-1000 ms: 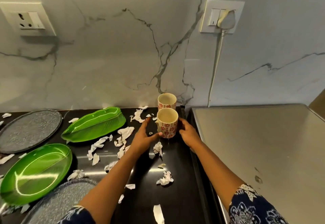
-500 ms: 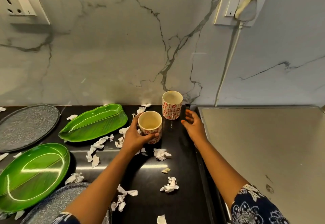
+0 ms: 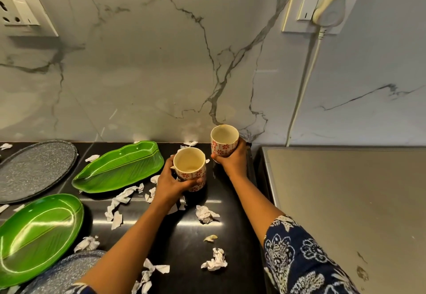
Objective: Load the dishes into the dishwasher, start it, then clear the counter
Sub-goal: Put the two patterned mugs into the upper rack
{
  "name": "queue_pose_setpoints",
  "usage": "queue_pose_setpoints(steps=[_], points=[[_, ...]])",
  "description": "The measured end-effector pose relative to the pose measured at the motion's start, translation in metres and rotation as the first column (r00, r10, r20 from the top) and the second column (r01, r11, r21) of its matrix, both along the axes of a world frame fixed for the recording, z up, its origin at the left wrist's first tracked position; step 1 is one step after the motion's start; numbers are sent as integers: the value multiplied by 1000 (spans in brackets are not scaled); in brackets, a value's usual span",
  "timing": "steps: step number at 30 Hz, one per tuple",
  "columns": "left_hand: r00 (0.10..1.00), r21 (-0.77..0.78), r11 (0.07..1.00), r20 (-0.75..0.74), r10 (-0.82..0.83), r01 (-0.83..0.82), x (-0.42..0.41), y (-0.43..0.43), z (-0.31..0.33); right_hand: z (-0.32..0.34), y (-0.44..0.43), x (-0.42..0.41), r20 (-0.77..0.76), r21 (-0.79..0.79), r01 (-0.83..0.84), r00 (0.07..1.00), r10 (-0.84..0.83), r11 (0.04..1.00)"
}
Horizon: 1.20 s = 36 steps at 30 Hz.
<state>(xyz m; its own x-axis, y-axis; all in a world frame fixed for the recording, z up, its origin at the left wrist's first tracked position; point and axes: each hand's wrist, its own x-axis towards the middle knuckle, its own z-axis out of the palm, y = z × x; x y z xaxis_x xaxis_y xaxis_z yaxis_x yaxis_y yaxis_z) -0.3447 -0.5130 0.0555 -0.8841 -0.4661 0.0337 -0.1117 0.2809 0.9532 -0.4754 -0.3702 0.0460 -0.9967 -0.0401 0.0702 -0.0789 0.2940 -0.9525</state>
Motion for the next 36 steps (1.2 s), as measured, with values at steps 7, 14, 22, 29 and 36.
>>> queue_pose_setpoints(steps=[7,14,22,29,36], points=[[994,99,993,-85,72,-64,5,5,29,20,15,13,-52,-60,-42,998,39,997],[960,284,959,-270,74,6,50,22,75,60,63,79,-69,-394,-175,985,161,902],[945,459,879,-326,31,130,187,54,82,77,111,239,-32,-556,-149,987,158,817],[952,540,806,-293,-89,242,324,98,57,61,170,403,100,-785,-40,977,189,619],[961,601,750,-168,-222,278,424,162,27,36,246,533,232,-825,84,952,198,559]])
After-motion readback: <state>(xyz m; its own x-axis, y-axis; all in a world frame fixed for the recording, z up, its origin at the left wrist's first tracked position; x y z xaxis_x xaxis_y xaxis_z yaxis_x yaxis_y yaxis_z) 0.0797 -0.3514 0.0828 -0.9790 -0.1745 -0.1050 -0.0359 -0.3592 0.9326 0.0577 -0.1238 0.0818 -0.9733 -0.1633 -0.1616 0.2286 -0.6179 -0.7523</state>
